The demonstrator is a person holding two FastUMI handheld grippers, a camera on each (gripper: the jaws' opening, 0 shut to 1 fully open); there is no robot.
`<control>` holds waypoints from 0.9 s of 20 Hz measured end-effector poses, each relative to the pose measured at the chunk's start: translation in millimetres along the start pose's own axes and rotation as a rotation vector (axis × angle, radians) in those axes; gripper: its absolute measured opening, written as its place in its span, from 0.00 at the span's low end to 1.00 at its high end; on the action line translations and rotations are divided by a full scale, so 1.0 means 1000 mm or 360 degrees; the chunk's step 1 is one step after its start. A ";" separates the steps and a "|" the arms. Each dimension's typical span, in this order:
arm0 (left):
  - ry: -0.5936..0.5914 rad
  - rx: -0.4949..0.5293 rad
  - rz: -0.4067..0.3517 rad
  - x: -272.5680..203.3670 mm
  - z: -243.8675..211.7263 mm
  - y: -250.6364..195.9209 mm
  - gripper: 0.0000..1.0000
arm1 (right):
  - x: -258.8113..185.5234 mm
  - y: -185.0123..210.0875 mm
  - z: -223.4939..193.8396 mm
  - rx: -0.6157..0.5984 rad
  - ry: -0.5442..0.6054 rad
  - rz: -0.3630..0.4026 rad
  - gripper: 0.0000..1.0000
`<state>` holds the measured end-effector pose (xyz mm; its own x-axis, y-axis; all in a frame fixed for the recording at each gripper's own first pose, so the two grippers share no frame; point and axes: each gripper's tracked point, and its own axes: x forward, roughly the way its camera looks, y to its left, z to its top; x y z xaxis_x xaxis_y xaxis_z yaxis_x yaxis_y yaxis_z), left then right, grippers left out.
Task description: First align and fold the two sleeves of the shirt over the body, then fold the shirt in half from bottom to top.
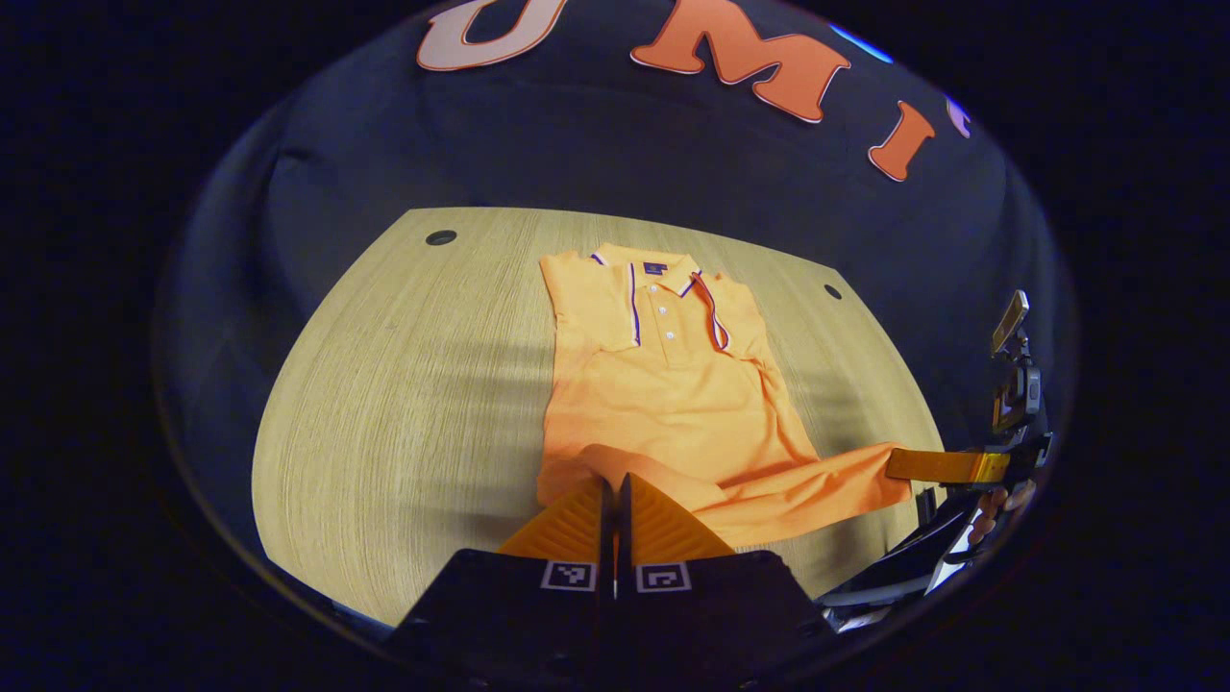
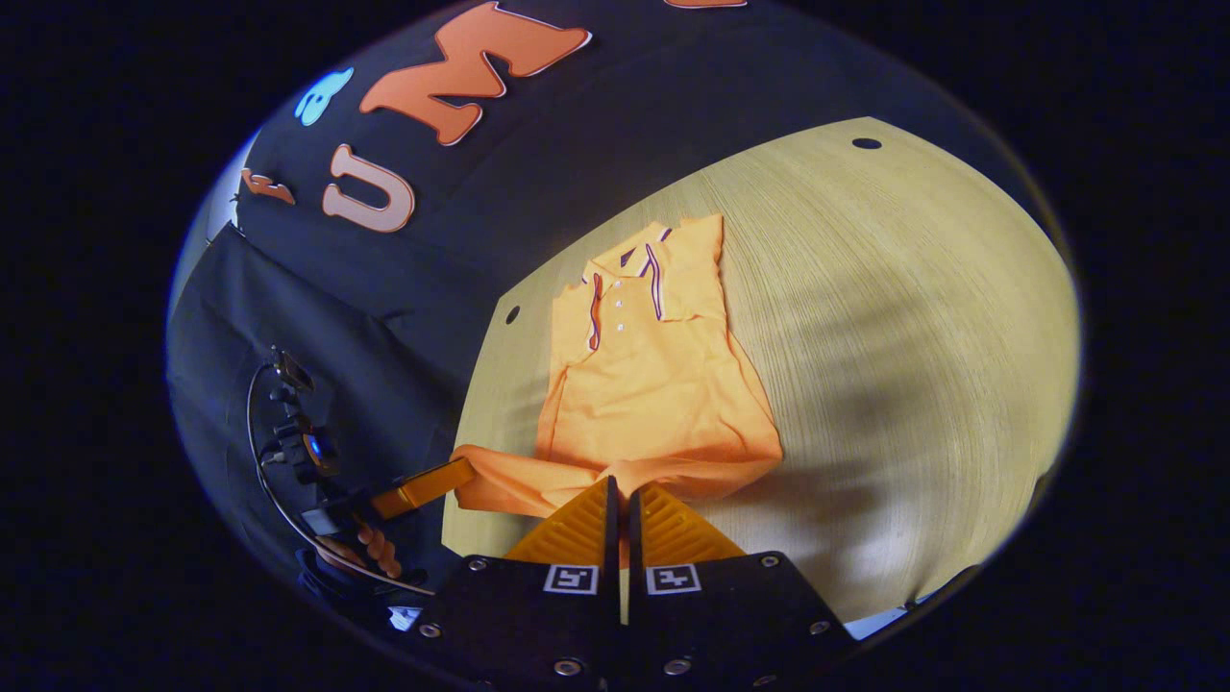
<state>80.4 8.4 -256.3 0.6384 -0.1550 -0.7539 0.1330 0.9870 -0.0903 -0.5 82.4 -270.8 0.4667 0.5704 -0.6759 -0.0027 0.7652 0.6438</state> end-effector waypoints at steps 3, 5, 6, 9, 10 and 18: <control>-0.0004 0.0011 -0.0051 0.009 0.024 0.001 0.01 | 0.009 0.007 0.025 0.0003 -0.0034 -0.0022 0.04; -0.0017 0.0042 -0.0056 0.019 0.043 0.006 0.01 | 0.014 0.012 0.041 0.0008 -0.0050 -0.0031 0.04; -0.0023 0.0048 -0.0068 0.025 0.053 0.007 0.01 | 0.019 0.013 0.049 0.0007 -0.0059 -0.0042 0.04; -0.0019 0.0063 -0.0095 0.041 0.076 0.009 0.01 | 0.034 0.014 0.073 0.0017 -0.0078 -0.0080 0.04; -0.0016 0.0070 -0.0102 0.047 0.083 0.010 0.01 | 0.039 0.015 0.081 0.0034 -0.0087 -0.0091 0.04; -0.0014 0.0122 -0.0160 0.111 0.149 0.024 0.01 | 0.095 0.009 0.160 0.0077 -0.0141 -0.0184 0.04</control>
<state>267.2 8.1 -245.3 0.6258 -0.2534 -0.7377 0.2537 0.9605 -0.1147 185.1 95.9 -272.2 0.5379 0.4492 -0.7134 0.0972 0.8075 0.5817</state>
